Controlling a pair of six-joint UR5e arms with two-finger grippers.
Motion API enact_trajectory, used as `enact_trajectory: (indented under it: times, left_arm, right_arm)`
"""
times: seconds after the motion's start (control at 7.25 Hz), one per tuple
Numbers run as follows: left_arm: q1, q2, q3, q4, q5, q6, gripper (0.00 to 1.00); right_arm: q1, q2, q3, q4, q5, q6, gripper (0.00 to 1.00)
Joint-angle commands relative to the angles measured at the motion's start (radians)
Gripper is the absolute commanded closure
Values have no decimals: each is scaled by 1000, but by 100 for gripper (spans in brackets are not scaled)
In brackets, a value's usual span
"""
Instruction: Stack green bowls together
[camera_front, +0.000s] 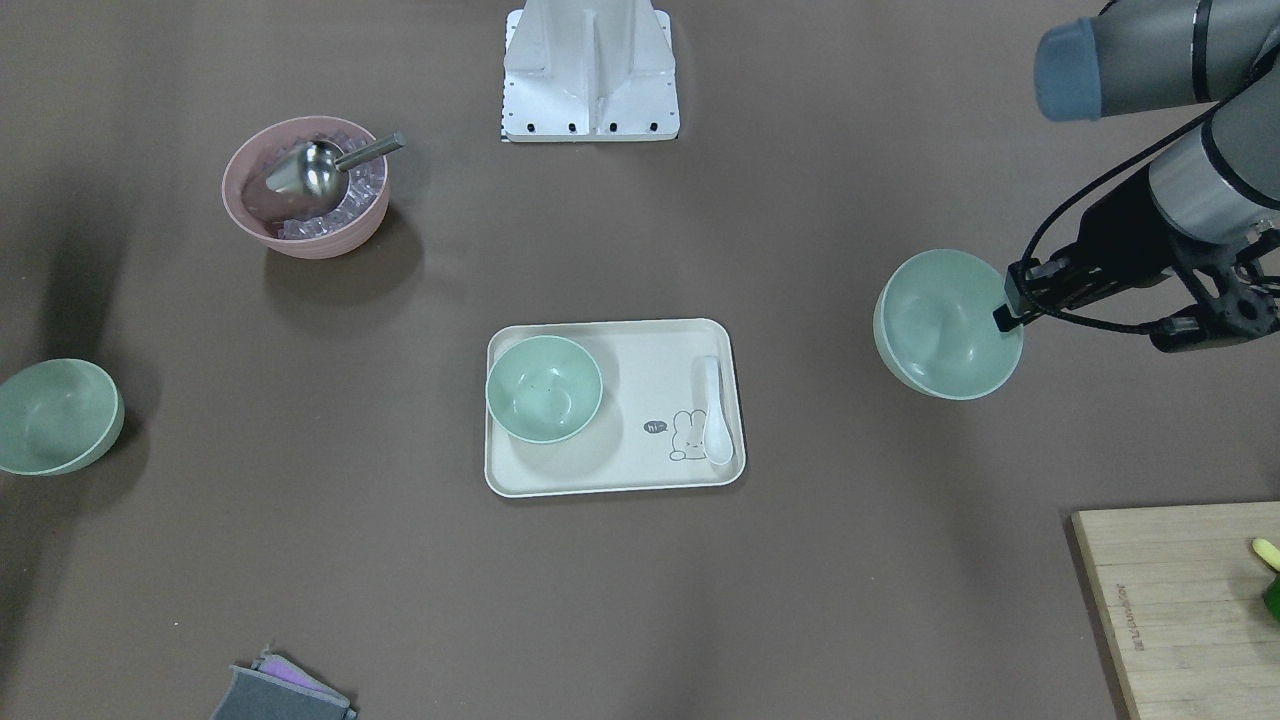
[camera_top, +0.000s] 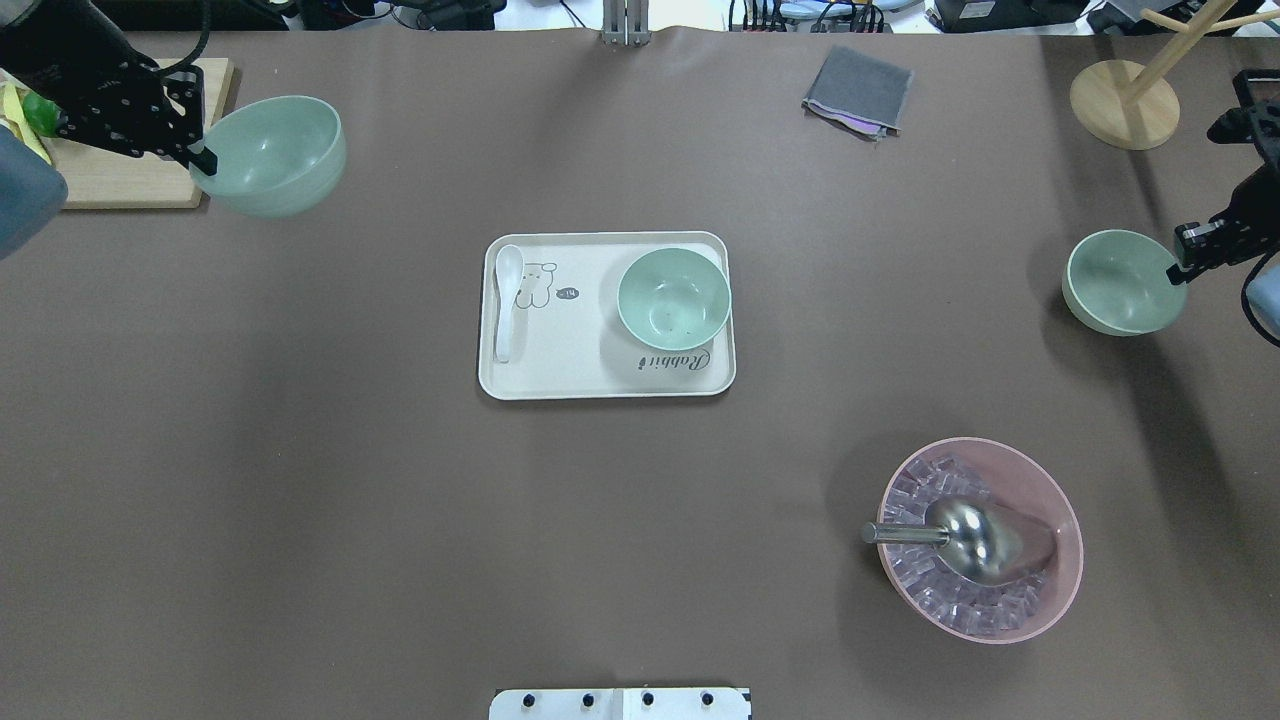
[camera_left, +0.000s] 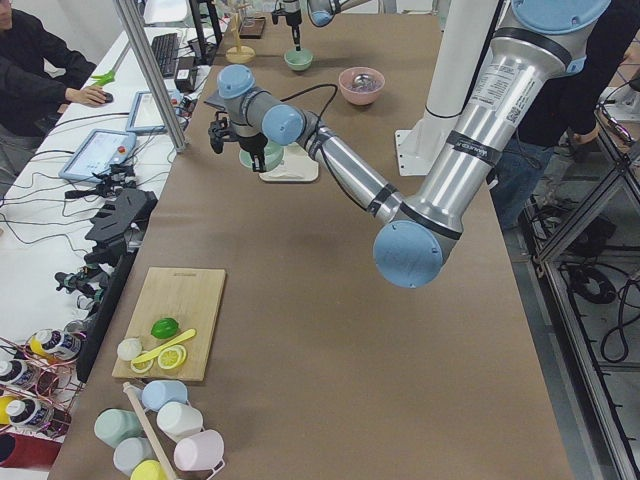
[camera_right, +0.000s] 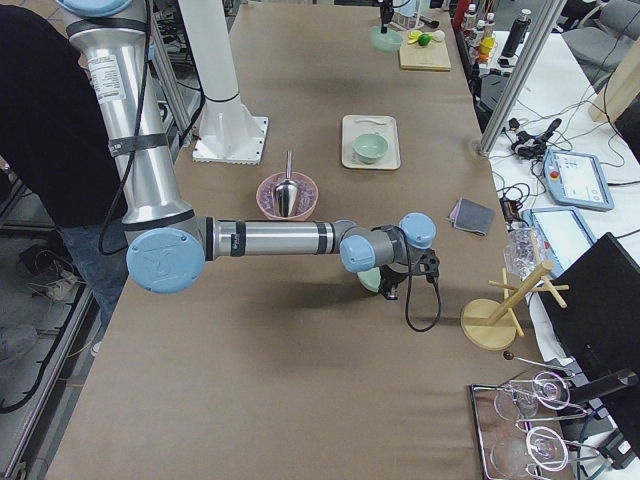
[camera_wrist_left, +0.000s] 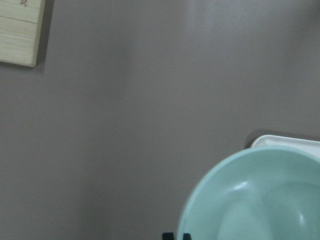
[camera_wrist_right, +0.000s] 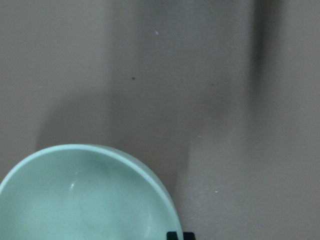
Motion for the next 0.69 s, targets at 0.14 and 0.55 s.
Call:
enact_trajectory:
  times: [0.14,0.55]
  left_arm:
    - [249,-128,11,-12,163,-295,100]
    - [362,-259,206,-237,268,-522,100]
  right_arm:
    - [49,47,95,-62,120,83,100]
    - [54,100,96,-115,119,86,100]
